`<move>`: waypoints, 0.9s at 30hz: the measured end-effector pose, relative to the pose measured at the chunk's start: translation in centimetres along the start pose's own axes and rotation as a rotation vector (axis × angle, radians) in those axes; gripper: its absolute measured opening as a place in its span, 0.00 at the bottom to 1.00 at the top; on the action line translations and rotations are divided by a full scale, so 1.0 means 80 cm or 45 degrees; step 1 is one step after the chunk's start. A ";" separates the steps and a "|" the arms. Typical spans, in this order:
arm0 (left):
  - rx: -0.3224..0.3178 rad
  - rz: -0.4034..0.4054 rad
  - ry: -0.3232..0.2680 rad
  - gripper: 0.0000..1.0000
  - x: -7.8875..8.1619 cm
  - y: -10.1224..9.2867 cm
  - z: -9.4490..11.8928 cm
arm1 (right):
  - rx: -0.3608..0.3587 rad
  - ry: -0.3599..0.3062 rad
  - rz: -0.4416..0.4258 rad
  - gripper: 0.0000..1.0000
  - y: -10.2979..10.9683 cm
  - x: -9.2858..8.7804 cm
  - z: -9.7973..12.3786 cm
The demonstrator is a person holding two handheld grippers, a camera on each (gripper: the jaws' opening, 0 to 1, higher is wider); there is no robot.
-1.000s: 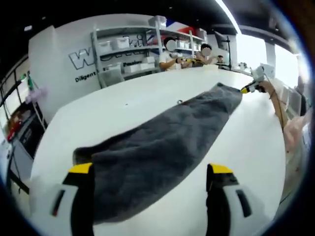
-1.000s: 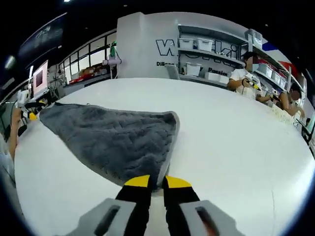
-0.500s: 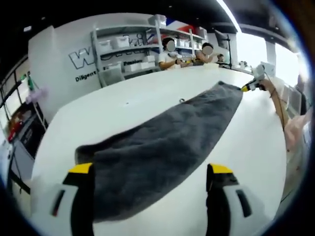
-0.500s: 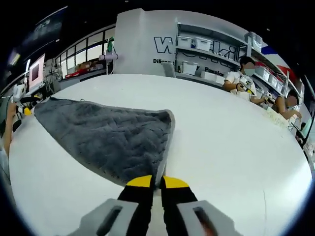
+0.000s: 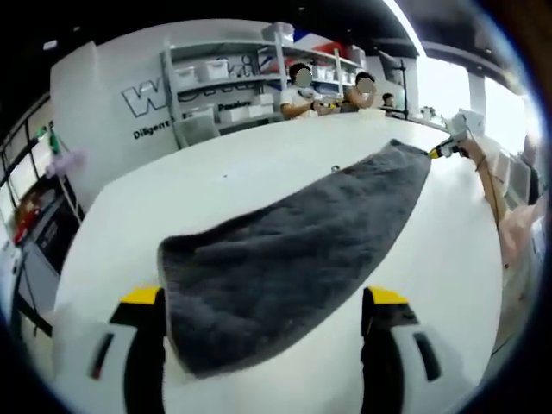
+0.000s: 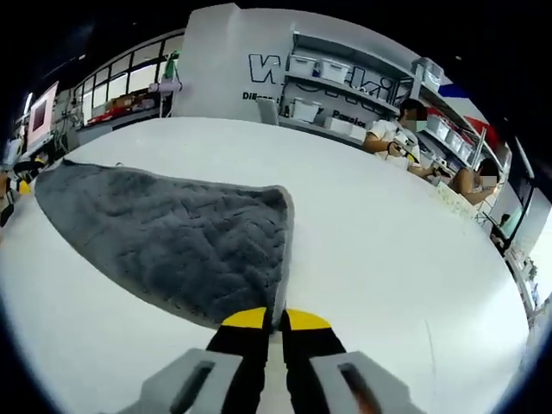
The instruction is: Fold the towel on the table until its edges align and the towel forms a compact rectangular stack.
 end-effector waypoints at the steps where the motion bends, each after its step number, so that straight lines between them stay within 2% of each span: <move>1: 0.001 0.001 0.001 0.99 0.000 0.000 0.000 | -0.008 0.003 0.001 0.06 -0.002 0.000 0.000; 11: -0.001 -0.003 0.006 0.99 -0.001 0.001 -0.001 | -0.084 0.034 0.011 0.06 -0.014 -0.005 0.003; 21: 0.000 0.003 0.002 0.99 -0.001 -0.001 0.000 | -0.113 0.047 0.019 0.08 -0.015 -0.006 0.003; 27: 0.000 0.000 -0.001 0.99 -0.001 -0.001 0.001 | -0.172 0.041 0.018 0.20 -0.023 -0.006 0.009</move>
Point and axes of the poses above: the point that each gripper's makers call its tool centre point, and the gripper's own axes: z roughly backward along the fingers, y roughly to its left, x roughly out of its top, the point moved 3 cm from there along z, roughly backward along the fingers, and after that the axes turned 7 degrees about x, right-handed, at the moved point
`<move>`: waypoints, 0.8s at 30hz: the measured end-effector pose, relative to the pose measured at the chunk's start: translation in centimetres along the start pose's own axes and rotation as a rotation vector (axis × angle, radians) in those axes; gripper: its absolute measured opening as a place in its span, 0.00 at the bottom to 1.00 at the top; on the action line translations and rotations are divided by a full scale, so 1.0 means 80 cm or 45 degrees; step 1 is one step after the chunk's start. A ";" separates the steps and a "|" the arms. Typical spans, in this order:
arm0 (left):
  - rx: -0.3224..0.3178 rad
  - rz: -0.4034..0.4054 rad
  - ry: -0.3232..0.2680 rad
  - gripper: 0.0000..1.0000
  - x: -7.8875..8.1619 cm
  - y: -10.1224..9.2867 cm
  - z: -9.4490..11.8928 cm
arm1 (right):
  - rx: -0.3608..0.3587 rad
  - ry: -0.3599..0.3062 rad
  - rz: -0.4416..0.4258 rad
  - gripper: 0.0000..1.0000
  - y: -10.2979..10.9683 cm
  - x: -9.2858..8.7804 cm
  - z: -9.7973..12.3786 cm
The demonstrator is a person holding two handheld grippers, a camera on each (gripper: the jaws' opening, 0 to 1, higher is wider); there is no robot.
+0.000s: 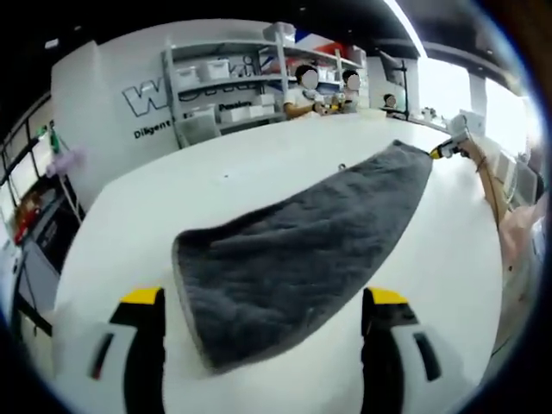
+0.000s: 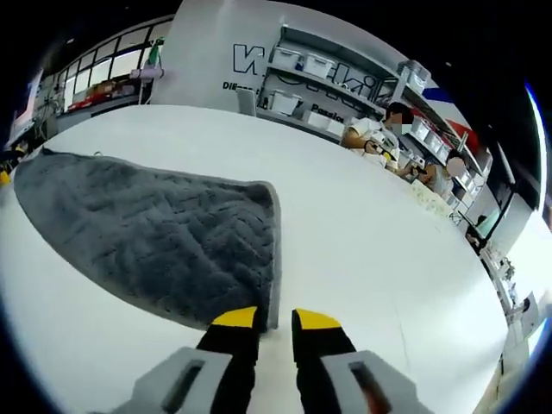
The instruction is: Fold the towel on the table until its edges align and the towel forms a compact rectangular stack.
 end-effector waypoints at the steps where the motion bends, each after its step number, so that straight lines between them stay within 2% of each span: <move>1: 0.001 0.000 0.000 0.99 0.000 0.000 0.000 | -0.002 -0.003 0.004 0.20 0.000 0.000 0.001; 7: -0.003 -0.008 -0.003 0.99 0.001 0.000 0.000 | -0.067 -0.021 -0.027 0.30 -0.014 0.002 0.010; 13: -0.002 0.002 -0.019 0.99 0.004 0.002 0.002 | -0.105 -0.093 -0.055 0.34 -0.022 0.014 0.022; 16: -0.001 -0.001 -0.014 0.99 0.003 0.002 0.001 | -0.034 -0.154 -0.068 0.42 -0.012 0.026 0.021; 18: -0.002 -0.001 -0.013 0.99 0.003 0.002 0.000 | 0.069 -0.180 -0.063 0.47 0.004 0.034 0.016; 20: -0.011 0.001 -0.017 0.99 0.004 0.001 0.000 | 0.123 -0.211 -0.056 0.49 0.014 0.041 0.015; 24: -0.030 0.008 -0.033 0.99 0.006 -0.002 0.001 | 0.189 -0.268 -0.059 0.56 0.025 0.051 0.017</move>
Point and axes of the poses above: the point that each gripper's makers call its tool centre point, and the gripper's own axes: z roughly backward along the fingers, y roughly to its left, x roughly out of its top, the point moved 3 cm from there along z, roughly backward along the fingers, and after that the axes turned 7 degrees about x, right-handed, at the moved point
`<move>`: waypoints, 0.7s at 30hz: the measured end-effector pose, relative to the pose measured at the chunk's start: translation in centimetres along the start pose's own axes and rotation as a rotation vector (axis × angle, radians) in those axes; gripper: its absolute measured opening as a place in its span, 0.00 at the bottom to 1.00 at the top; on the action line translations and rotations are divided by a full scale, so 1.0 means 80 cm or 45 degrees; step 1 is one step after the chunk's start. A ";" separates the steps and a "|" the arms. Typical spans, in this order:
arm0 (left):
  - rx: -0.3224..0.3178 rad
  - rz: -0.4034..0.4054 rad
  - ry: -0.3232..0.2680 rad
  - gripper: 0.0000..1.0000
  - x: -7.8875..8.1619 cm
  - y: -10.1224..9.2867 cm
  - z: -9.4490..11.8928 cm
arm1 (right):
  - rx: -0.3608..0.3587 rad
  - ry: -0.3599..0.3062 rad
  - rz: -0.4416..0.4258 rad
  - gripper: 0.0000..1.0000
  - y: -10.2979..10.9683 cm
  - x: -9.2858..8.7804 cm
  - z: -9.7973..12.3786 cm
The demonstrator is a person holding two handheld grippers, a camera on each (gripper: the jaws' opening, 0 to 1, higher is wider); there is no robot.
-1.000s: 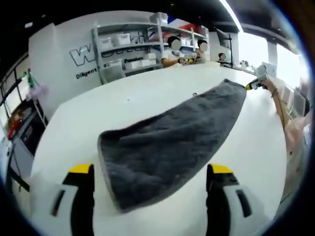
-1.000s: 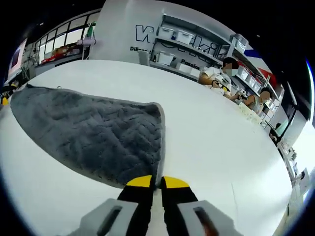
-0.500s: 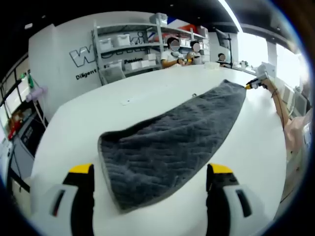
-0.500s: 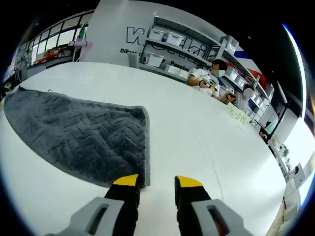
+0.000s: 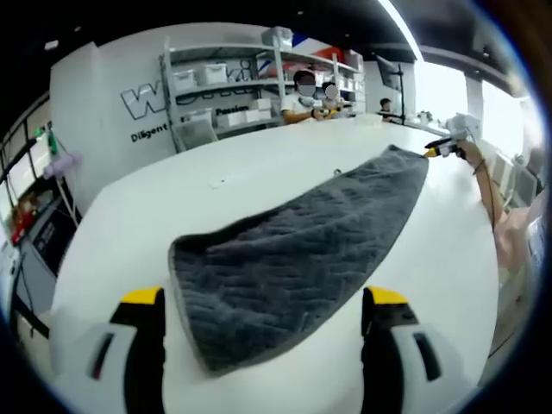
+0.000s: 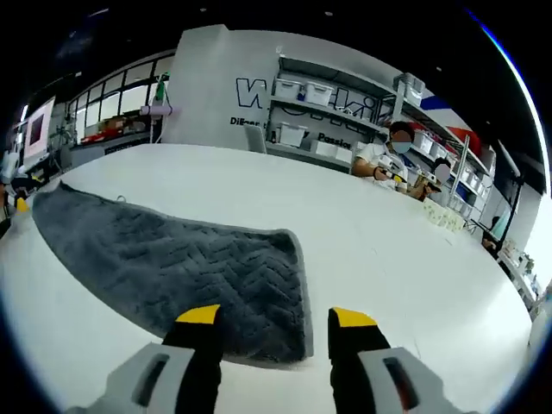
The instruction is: Fold the towel on the table until its edges align and the towel forms a compact rectangular stack.
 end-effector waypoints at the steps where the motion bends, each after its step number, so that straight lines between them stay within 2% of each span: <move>1: 0.001 -0.001 -0.001 0.99 0.000 0.000 0.000 | 0.007 -0.009 -0.003 0.61 0.001 0.001 0.000; 3: 0.006 0.002 -0.001 0.99 0.000 0.001 0.000 | 0.016 -0.025 -0.008 0.71 0.005 0.004 -0.001; 8: -0.012 0.003 -0.019 0.99 0.003 -0.004 0.000 | 0.103 -0.077 -0.008 0.75 0.025 0.011 -0.004; 11: -0.032 -0.012 -0.015 0.99 0.004 -0.012 -0.004 | 0.129 -0.105 -0.036 0.91 0.033 0.015 -0.005; 12: -0.050 -0.017 -0.010 0.99 0.003 -0.017 -0.005 | 0.128 -0.105 -0.040 0.93 0.031 0.016 -0.006; 14: -0.069 -0.016 -0.012 0.99 0.004 -0.020 -0.006 | 0.123 -0.106 -0.040 0.93 0.029 0.015 -0.007; 16: -0.080 -0.004 -0.021 0.99 0.006 -0.022 -0.006 | 0.110 -0.108 -0.048 0.96 0.023 0.016 -0.007; 21: -0.060 0.020 -0.037 0.99 0.007 -0.016 -0.004 | 0.116 -0.093 -0.057 1.00 0.025 0.014 -0.010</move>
Point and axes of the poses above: the point that each gripper's makers call its tool centre point, and the gripper's own axes: z roughly backward along the fingers, y roughly to its left, x roughly out of its top, the point moved 3 cm from there along z, roughly backward along the fingers, and after that the axes turned 7 degrees about x, right-handed, at the moved point
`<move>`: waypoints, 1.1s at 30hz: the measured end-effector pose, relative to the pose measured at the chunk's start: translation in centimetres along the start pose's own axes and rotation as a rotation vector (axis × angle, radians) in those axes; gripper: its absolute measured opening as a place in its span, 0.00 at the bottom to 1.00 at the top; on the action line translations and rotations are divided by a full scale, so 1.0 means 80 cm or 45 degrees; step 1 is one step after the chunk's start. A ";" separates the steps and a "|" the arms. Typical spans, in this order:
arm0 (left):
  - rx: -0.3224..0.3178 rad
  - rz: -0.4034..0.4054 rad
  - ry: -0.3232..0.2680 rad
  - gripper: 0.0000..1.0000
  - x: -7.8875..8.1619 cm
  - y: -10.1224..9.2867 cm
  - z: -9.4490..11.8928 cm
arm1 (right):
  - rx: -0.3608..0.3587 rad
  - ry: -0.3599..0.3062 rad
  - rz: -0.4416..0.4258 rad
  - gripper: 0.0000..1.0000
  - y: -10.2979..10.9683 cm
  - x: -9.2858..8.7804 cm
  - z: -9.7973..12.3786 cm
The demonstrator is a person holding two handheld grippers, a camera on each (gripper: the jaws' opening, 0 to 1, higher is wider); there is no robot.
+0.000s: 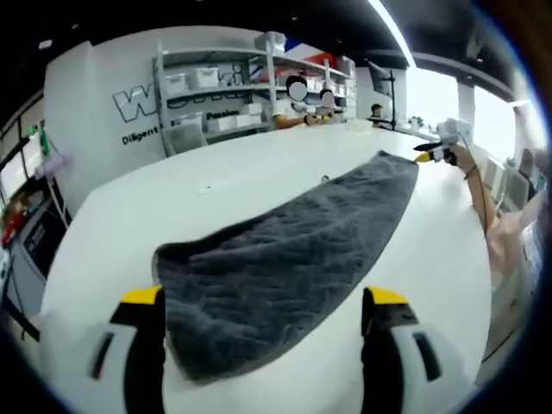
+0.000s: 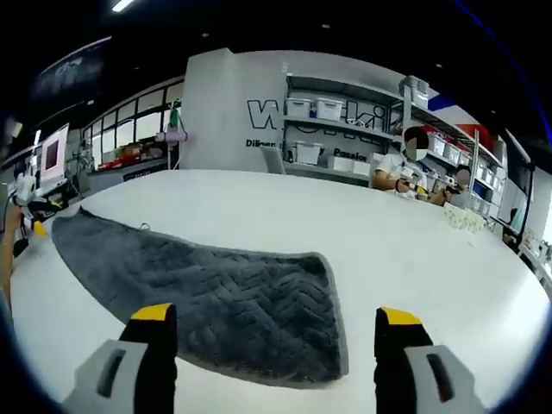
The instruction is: Fold the towel on the table until its edges align and the towel forms a compact rectangular stack.
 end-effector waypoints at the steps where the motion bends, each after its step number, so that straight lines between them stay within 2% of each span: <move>1: 0.003 0.003 -0.001 0.99 0.000 0.001 0.000 | 0.012 0.009 0.002 1.00 0.001 -0.001 -0.002; 6: 0.006 0.036 -0.011 0.99 0.002 0.002 -0.002 | 0.033 0.006 0.002 1.00 0.009 -0.001 -0.004; 8: -0.060 0.059 -0.061 0.99 0.013 -0.008 -0.002 | 0.031 -0.002 -0.005 1.00 0.010 -0.001 -0.004; 12: -0.107 0.083 -0.071 0.99 0.015 -0.016 -0.006 | 0.050 -0.001 -0.018 1.00 0.008 0.000 -0.007; 18: -0.088 0.121 -0.060 0.99 0.017 -0.014 -0.015 | 0.125 -0.013 0.010 1.00 0.022 0.004 -0.009; 23: -0.018 0.114 -0.064 0.99 0.028 -0.007 -0.011 | 0.237 -0.062 0.063 1.00 0.053 0.014 -0.005; 28: -0.030 0.177 -0.108 0.99 0.040 -0.004 -0.006 | 0.339 -0.109 0.106 1.00 0.077 0.025 -0.002; 33: -0.051 0.210 -0.110 0.99 0.052 -0.010 -0.017 | 0.343 -0.095 0.132 1.00 0.077 0.025 -0.003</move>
Point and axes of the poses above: the point that each gripper's makers call its tool centre point, and the gripper's own axes: z roughly backward along the fingers, y roughly to its left, x roughly out of its top, the point moved 3 cm from there along z, roughly backward along the fingers, and after that the axes turned 7 degrees about x, right-handed, at the moved point
